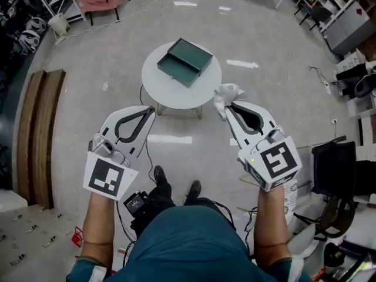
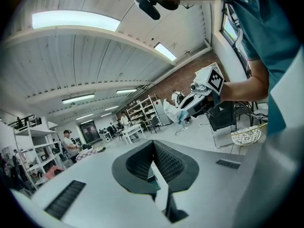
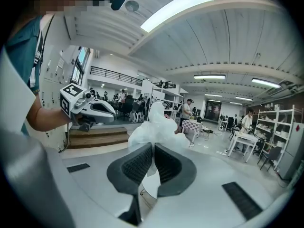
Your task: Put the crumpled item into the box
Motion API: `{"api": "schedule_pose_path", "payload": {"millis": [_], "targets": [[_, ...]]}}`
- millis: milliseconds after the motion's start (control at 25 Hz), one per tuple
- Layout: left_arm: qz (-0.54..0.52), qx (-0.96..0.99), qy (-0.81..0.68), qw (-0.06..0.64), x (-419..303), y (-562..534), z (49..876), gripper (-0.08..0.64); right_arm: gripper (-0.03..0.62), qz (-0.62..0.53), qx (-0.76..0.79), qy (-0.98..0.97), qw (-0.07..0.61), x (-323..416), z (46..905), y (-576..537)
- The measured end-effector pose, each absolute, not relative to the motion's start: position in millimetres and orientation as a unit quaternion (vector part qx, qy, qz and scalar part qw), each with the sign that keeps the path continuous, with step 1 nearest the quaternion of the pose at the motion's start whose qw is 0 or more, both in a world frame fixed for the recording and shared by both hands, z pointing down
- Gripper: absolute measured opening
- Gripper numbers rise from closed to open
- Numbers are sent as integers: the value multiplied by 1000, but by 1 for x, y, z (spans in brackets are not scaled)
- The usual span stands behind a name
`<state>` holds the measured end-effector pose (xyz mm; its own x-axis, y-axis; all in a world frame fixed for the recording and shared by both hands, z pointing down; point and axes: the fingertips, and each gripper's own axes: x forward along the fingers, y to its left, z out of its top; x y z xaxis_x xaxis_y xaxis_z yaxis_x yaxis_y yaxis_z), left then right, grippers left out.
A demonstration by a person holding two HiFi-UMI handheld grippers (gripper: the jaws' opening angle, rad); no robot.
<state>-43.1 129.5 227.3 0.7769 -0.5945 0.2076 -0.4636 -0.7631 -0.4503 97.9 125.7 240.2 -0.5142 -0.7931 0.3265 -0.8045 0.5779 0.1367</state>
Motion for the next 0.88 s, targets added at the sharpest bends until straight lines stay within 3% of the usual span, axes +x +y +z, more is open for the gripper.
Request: {"api": "schedule_pose_path", "payload": {"millis": [880], "targets": [[-136, -950, 191, 207, -100, -3, 222, 18, 46, 23, 535, -823, 192, 36, 238, 22]]}}
